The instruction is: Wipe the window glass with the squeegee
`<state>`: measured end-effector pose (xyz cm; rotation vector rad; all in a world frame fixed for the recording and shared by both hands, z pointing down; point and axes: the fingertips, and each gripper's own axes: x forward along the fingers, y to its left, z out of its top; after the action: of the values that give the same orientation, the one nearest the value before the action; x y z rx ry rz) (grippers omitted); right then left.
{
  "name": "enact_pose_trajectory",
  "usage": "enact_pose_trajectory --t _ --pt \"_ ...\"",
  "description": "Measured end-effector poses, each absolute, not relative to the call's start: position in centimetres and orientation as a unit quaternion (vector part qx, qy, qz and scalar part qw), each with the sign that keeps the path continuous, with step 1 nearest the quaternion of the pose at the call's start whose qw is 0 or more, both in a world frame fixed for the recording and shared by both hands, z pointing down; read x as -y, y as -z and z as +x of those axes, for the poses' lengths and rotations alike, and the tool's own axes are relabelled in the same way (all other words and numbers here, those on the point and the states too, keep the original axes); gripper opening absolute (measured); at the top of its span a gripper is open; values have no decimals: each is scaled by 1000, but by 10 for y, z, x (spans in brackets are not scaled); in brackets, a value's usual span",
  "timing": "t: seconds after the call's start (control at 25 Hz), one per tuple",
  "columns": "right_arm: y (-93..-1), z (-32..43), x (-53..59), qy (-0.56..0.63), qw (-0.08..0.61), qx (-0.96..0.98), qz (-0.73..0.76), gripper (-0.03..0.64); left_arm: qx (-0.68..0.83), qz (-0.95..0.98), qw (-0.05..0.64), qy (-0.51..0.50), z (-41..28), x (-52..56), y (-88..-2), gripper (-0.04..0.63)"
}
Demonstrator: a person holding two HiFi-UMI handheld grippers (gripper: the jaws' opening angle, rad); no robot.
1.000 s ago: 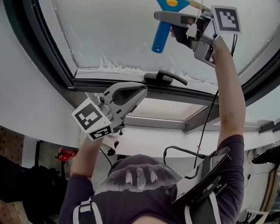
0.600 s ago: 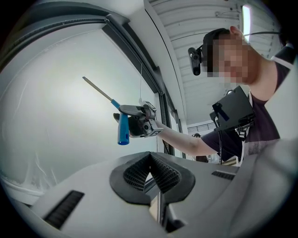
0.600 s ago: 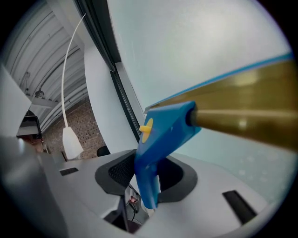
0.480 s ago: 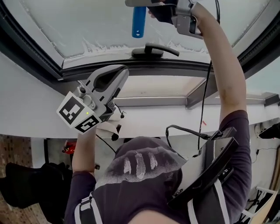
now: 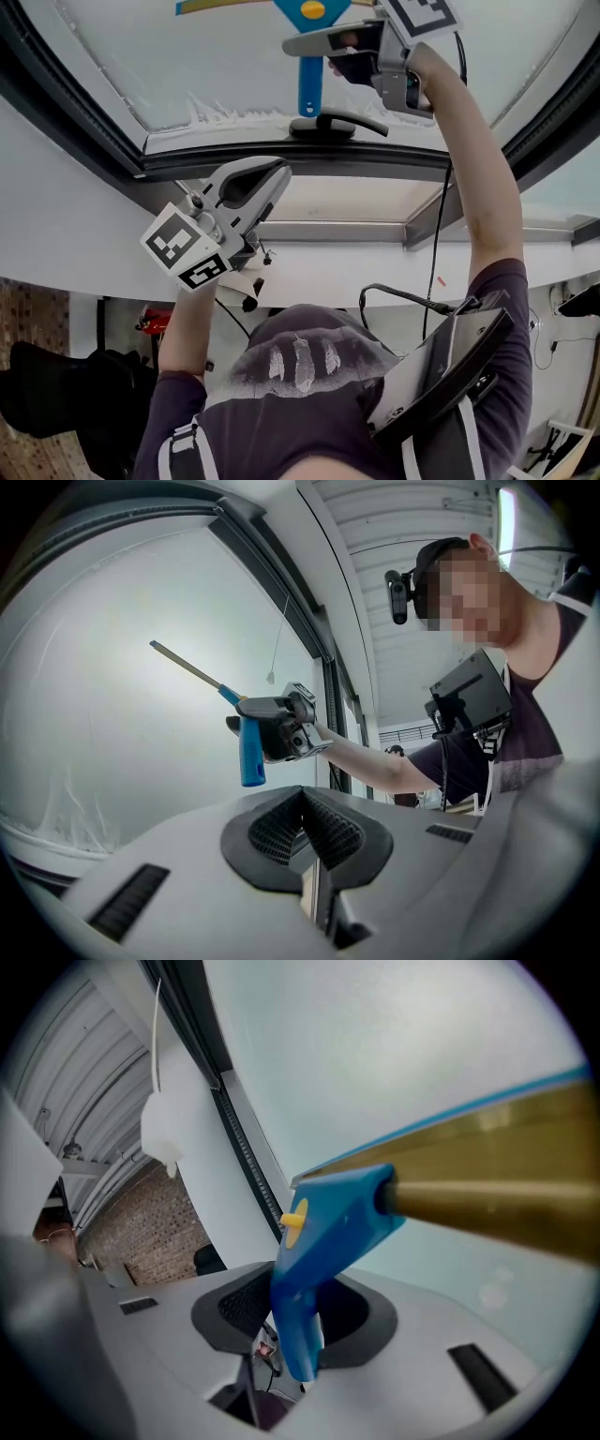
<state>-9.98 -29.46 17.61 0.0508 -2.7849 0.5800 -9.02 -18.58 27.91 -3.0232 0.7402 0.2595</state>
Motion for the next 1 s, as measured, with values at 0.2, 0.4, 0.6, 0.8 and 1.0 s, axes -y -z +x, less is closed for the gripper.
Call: enact_pose_trajectory --t 0.2,0.4,0.6,0.8,1.0 --pt "-190 -97 296 -222 148 963 29 124 -239 -968 9 -74 -89 189 -281 6" --pt "-206 -96 295 -238 149 959 31 124 -263 -962 39 -64 -103 195 -272 6" --pt "-223 -96 294 -250 157 955 30 124 -277 -958 42 -70 -113 199 -268 6" --pt "-244 -101 287 -273 166 947 29 124 -275 -959 29 -69 -120 192 -278 6" --pt "-257 -113 273 -293 175 939 30 124 -280 -956 31 -78 -137 180 -274 6"
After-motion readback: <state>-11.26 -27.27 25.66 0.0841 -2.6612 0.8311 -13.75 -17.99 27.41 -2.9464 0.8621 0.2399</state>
